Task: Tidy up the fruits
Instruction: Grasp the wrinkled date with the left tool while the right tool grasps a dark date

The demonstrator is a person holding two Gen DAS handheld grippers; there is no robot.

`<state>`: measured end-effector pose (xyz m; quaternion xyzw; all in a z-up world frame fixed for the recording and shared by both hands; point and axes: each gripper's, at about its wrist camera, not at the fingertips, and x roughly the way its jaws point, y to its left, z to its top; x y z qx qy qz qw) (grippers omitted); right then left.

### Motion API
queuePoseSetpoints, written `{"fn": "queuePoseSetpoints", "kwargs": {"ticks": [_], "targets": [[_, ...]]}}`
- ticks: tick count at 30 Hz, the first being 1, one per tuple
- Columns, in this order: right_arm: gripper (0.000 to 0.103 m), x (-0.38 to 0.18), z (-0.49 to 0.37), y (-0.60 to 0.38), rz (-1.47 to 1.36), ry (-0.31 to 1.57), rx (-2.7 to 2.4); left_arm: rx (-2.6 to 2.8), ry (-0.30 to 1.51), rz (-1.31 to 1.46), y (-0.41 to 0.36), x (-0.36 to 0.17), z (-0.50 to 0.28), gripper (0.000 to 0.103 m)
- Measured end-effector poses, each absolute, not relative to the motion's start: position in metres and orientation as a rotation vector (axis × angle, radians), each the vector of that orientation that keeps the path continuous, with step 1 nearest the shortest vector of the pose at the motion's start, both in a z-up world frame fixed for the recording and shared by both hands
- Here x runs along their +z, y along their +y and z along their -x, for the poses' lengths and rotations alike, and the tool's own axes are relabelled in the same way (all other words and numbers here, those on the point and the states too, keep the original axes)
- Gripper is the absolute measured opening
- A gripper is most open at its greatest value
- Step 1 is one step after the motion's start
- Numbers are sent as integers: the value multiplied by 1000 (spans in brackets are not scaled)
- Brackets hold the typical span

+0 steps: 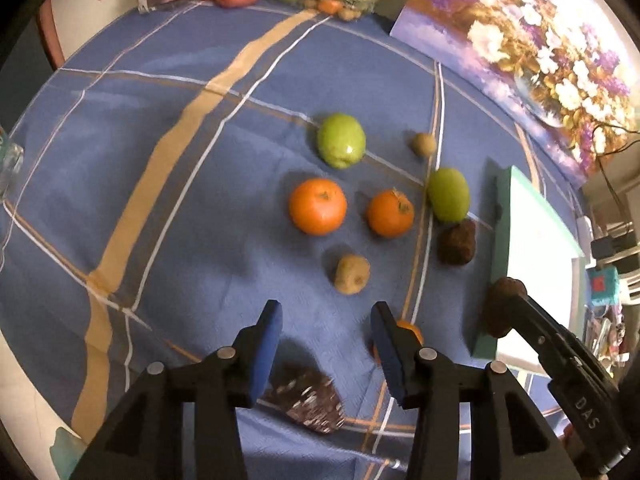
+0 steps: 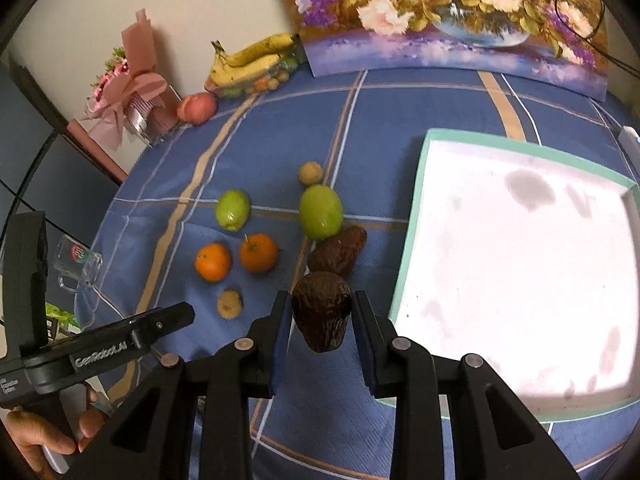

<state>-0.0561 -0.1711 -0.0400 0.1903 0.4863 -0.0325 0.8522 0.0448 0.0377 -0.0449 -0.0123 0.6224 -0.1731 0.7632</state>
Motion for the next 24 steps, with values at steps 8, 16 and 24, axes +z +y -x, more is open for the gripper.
{"fn": "queuePoseSetpoints", "kwargs": {"ticks": [8,16,24], "targets": [[32,-40,73,-164,-377,1054,-80,-344,1439,8,38,-59,-40,50],[32,-31,93,-162,-379,1033,-82,-331,1514,-43,30,-65,-31,50],[32,-27,97,-160,-385,1015,-65,-296,1572,-36,32,-73,-24,42]]}}
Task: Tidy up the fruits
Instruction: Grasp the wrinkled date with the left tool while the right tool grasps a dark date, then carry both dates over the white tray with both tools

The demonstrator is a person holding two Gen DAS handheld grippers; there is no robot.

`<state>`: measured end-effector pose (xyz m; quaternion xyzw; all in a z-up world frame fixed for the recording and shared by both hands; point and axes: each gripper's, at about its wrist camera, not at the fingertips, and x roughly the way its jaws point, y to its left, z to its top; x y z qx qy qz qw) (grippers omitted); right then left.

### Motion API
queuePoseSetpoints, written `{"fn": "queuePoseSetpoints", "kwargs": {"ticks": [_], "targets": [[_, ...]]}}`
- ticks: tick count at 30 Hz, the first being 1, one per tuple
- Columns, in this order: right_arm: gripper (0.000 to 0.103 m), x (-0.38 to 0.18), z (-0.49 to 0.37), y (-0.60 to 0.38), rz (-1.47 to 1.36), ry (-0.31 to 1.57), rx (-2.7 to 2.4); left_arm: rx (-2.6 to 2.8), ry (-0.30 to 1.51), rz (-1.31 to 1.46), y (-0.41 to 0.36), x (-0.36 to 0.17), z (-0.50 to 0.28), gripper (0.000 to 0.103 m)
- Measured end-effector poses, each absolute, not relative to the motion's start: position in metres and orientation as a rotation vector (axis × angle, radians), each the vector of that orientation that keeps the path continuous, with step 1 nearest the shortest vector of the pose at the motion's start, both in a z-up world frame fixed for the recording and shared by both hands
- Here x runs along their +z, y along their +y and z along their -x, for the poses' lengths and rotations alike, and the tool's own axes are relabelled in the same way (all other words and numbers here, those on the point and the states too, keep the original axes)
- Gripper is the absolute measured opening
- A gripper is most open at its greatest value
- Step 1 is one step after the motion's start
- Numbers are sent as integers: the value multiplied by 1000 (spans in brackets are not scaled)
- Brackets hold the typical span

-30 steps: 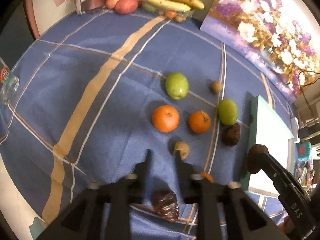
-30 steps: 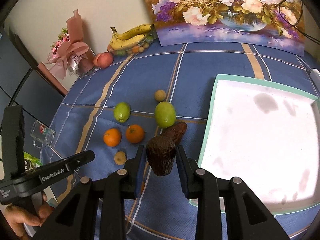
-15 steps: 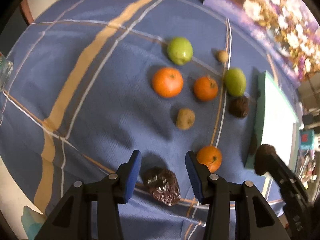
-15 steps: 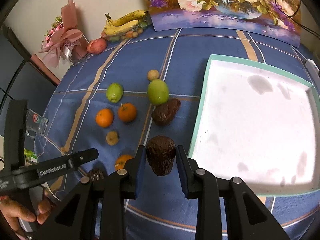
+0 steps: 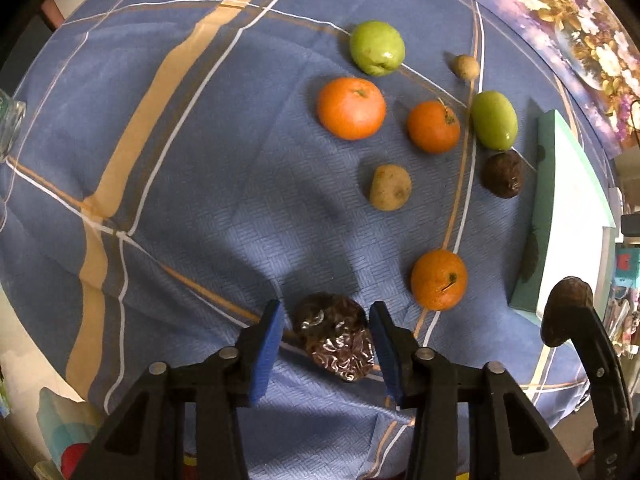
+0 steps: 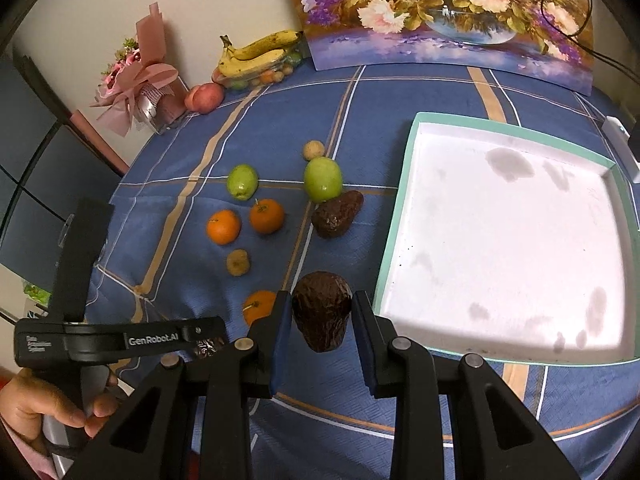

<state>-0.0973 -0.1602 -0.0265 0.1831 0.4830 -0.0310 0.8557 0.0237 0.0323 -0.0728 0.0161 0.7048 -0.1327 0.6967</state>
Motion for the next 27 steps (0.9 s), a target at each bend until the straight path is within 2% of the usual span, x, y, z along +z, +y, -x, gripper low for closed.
{"fn": "queuePoseSetpoints", "kwargs": {"ticks": [15,27], "targets": [[32,-25,100,-165,-397,1009,-66,-299,1428,-45,25,-39,-16,40],[32,-16,103,-217,-405,977,-301,-417,1237,-82,-28,1,-19,40]]}}
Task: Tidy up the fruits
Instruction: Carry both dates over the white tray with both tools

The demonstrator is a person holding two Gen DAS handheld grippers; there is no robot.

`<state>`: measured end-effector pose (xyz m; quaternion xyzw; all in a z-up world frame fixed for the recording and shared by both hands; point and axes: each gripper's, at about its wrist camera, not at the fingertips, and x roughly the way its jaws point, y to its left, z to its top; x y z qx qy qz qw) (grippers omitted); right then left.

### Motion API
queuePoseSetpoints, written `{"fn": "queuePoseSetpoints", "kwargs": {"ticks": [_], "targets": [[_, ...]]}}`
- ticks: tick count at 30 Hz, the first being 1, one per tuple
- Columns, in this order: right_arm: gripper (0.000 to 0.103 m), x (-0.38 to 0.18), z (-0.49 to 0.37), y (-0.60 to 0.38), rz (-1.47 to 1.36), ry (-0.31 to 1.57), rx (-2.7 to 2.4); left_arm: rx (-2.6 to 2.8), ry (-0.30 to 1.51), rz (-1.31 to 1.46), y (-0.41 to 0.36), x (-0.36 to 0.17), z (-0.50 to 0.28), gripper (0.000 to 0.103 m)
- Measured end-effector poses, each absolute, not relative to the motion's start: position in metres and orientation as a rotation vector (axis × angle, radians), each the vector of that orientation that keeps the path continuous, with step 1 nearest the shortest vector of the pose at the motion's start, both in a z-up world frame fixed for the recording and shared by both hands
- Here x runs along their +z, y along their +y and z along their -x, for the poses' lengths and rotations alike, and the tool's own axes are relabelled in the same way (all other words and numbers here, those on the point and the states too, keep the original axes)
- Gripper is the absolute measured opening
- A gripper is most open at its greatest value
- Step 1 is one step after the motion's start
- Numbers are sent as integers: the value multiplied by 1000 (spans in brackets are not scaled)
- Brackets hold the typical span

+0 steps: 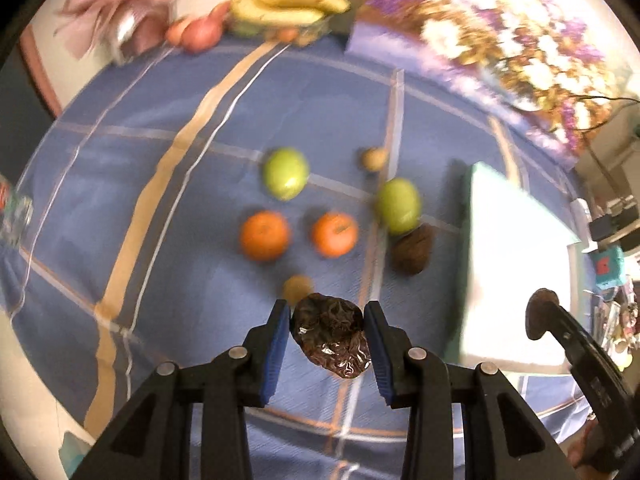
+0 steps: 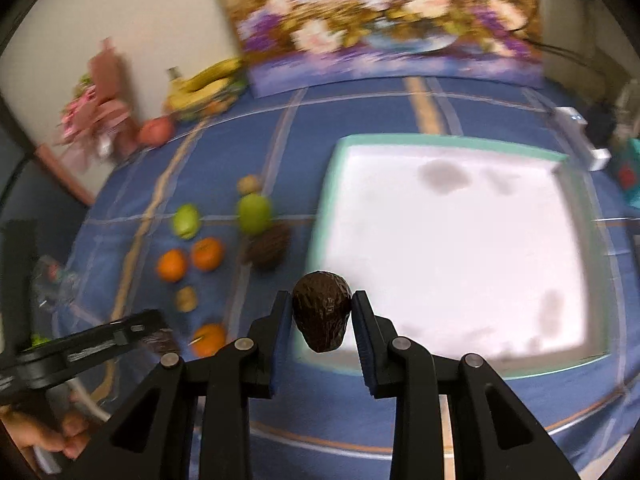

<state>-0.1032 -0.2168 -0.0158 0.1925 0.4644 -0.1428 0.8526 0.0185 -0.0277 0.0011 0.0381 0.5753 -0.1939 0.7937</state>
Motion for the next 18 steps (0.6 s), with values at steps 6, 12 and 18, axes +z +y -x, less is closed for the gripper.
{"fn": "queuePoseSetpoints", "kwargs": {"ticks": [6,12,18], "targets": [[32,-17,106,-267,-473,968,-425,-537,1175,-121,-76,19,-15,40],[32,-18,116,-315,-536,960,-532,-628,1144,-183,-133,23,-8,40],[32,-15,126,-352,-581,938,-617,-684,1138,-249,-183,18,-3,40]]}}
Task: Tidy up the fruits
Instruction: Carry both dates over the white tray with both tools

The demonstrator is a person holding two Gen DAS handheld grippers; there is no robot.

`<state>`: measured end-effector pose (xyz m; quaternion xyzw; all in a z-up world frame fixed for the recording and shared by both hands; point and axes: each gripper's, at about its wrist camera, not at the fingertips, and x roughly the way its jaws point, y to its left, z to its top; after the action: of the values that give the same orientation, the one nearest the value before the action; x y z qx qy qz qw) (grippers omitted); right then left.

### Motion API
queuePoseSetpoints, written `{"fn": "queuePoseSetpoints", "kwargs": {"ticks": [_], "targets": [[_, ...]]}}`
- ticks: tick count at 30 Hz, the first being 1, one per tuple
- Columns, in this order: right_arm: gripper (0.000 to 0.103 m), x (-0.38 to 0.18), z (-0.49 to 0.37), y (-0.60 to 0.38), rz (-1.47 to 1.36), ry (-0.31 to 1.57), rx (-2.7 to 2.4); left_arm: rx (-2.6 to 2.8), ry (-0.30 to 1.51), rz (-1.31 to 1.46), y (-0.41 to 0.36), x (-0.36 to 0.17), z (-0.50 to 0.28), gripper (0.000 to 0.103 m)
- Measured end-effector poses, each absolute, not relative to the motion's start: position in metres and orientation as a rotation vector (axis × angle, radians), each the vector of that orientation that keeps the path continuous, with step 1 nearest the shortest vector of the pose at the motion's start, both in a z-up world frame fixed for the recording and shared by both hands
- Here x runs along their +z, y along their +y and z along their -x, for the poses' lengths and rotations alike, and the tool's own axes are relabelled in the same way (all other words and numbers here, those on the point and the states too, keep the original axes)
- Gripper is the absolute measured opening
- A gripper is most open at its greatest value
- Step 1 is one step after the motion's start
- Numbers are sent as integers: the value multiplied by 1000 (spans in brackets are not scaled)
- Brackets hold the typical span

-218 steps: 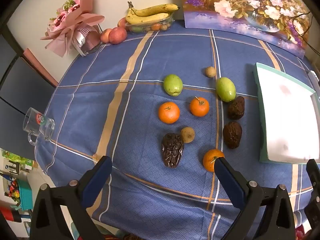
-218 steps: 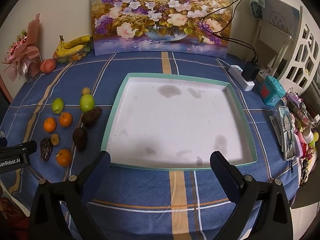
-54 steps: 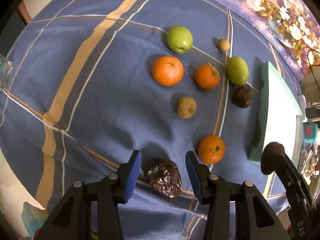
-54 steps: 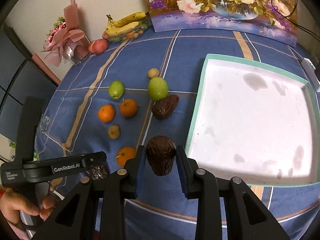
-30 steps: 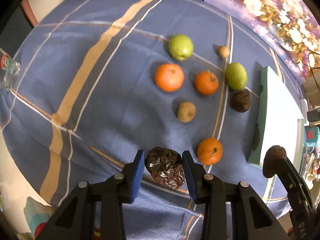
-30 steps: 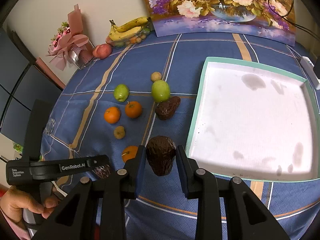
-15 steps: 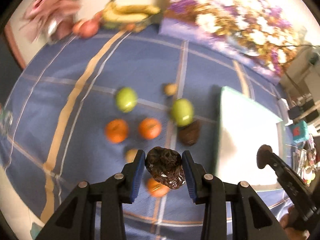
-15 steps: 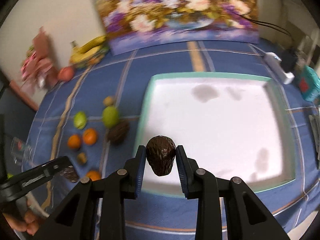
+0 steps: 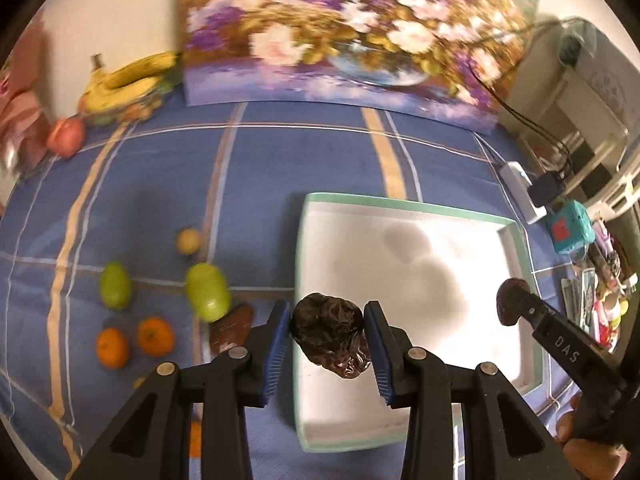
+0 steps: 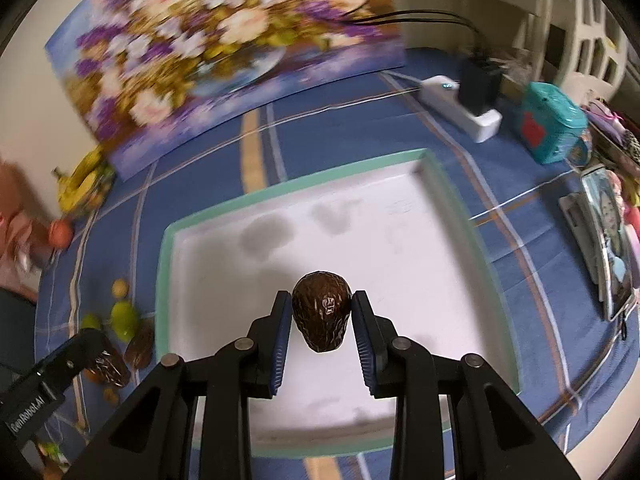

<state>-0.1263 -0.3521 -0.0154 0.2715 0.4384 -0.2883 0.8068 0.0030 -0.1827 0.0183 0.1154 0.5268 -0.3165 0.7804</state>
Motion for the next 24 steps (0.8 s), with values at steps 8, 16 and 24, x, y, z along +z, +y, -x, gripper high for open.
{"fn": "queuePoseSetpoints", "kwargs": {"ticks": [8,16,24], "targets": [[32,-19,128,-380,-559,952,-691,-723,1147,-322,-229,-2,3,40],[32,-30,124,-387,-531,995,-703,-716,1195,-352,-242,-27,3,40],[32,-46,122,-386,-522,1053,-702,-698,1243,-356,-239,-46,0,40]]}}
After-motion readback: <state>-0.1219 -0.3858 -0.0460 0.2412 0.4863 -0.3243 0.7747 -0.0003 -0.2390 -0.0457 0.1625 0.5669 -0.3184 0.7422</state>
